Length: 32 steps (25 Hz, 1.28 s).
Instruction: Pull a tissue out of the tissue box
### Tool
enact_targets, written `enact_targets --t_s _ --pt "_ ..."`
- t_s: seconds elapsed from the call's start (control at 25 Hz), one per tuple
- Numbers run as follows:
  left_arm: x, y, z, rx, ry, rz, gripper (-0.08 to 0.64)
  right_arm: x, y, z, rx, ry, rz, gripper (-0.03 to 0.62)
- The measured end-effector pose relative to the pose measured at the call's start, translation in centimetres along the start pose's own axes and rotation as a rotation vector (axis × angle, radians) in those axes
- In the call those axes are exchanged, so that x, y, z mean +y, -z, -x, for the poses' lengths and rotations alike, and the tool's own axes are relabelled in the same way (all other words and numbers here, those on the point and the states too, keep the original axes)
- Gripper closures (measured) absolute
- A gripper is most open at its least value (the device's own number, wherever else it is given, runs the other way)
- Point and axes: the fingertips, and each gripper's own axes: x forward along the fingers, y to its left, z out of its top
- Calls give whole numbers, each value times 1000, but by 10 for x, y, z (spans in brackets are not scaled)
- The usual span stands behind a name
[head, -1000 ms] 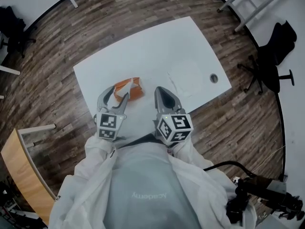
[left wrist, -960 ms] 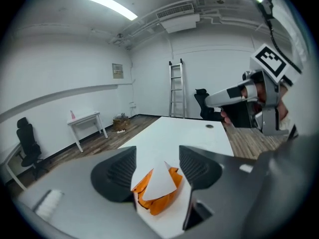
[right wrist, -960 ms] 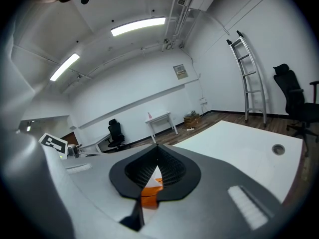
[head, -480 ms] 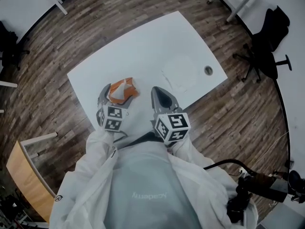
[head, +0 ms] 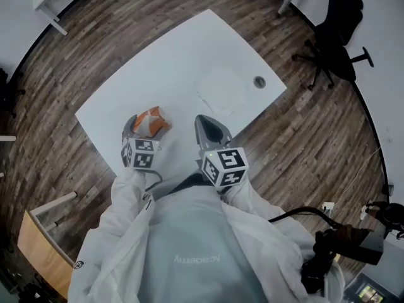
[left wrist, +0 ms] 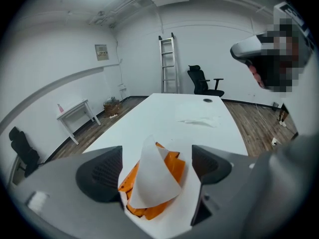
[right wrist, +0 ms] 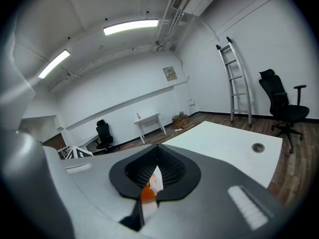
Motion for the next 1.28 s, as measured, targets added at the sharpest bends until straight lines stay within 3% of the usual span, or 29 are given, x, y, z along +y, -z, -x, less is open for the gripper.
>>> enact_targets --t_s 0.16,0.4,0.76,1.28 --pt "1 5 -7 27 1 7 134 -7 4 4 7 23 -11 592" --pt "0 7 -10 42 3 15 238 -16 3 14 5 49 -14 592" --pt "4 12 -9 52 -11 30 313 -14 5 17 4 45 -13 592" --pt "5 11 -1 48 -21 31 485 -8 4 15 3 28 -9 592"
